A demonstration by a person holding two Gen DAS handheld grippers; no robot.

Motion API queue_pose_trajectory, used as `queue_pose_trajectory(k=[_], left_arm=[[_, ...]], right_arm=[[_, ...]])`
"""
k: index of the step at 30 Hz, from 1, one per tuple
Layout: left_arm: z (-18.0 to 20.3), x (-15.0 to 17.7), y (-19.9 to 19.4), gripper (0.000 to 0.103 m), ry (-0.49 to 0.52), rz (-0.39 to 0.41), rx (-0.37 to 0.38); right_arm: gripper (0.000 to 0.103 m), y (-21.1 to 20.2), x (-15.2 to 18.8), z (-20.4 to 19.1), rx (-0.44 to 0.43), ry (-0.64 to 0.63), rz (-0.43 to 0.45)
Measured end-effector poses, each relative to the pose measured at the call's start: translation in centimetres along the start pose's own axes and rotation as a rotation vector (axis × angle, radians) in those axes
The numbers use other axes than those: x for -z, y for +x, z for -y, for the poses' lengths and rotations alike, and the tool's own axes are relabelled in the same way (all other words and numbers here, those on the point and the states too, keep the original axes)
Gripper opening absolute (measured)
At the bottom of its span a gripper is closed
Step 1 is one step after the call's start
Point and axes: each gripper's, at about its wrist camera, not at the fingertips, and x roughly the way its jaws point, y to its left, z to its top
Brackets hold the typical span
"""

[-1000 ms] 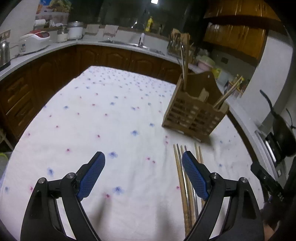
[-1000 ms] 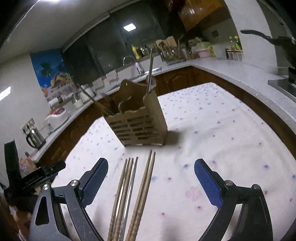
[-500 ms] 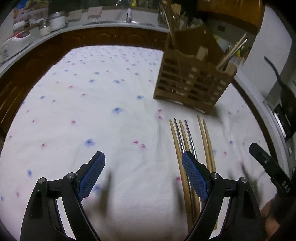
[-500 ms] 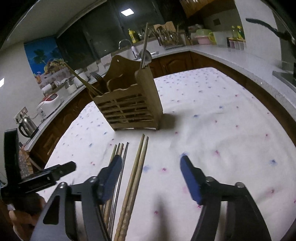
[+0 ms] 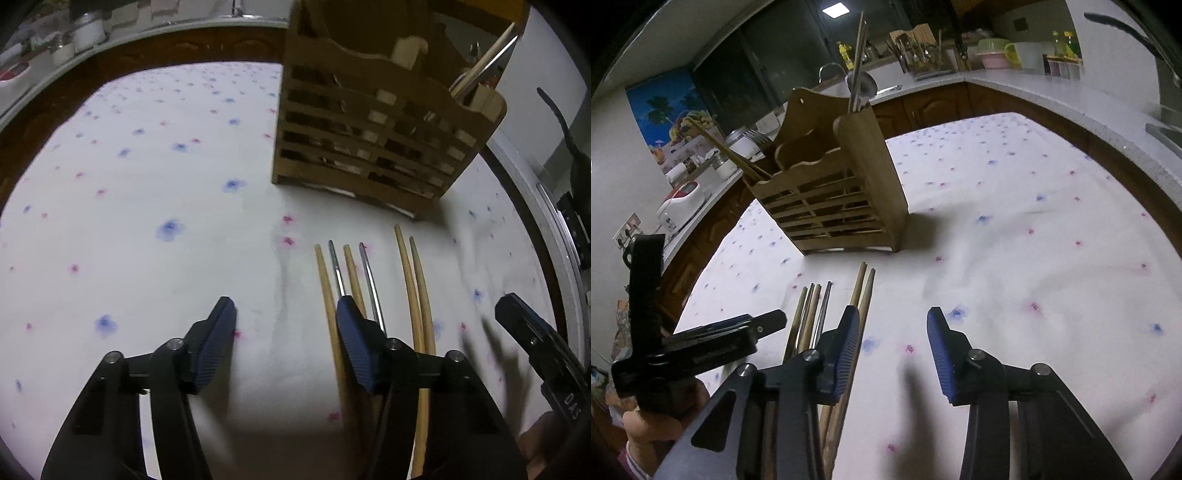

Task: Organize utensils
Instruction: 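Close the right tool on a wooden chopstick while the left tool grasps another wooden chopstick, then lift both held chopsticks toward the wooden holder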

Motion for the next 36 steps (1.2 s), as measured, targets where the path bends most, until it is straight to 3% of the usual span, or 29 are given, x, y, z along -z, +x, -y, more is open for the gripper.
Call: queue_pose_trajectory(k=[4, 7, 11, 17, 20, 27, 28, 31, 36], left_arm=[[0.9, 0.1, 0.1, 0.05, 0.067, 0.024, -0.046], [1.5, 0.9, -0.1, 0.036, 0.167, 0.039, -0.094], [0.4, 1.3, -1.1, 0.019, 0.193, 0.017, -0.044], [-1.5, 0.2, -1.0, 0.022, 0.08, -0.027, -0.001], [-0.9, 0.0, -0.6, 0.022, 0.091, -0.019, -0.037], [0.8, 0.4, -0.2, 0.011, 0.126, 0.022, -0.08], [0.7, 0.4, -0.3, 0.01, 0.126, 0.022, -0.078], [0.3, 0.5, -0.7, 0.005, 0.109, 0.018, -0.056], [-1.0, 0.7, -2.9, 0.005, 0.055, 0.054, 0.001]], right_arm=[[0.038, 0.6, -0.2, 0.0, -0.004, 0.001, -0.009], [0.037, 1.0, -0.3, 0.0, -0.005, 0.001, -0.015], [0.032, 1.7, -0.6, -0.3, -0.008, -0.012, -0.031], [0.025, 4.9, -1.3, -2.0, 0.006, -0.072, -0.092], [0.021, 7.2, -1.5, -3.1, 0.045, -0.131, -0.141], [0.019, 8.3, -1.6, -4.7, 0.124, -0.245, -0.127], [0.015, 8.3, -1.5, -4.9, 0.131, -0.259, -0.129], [0.006, 8.0, -1.4, -4.4, 0.095, -0.234, -0.136], [0.005, 5.7, -1.4, -3.1, 0.02, -0.144, -0.113]])
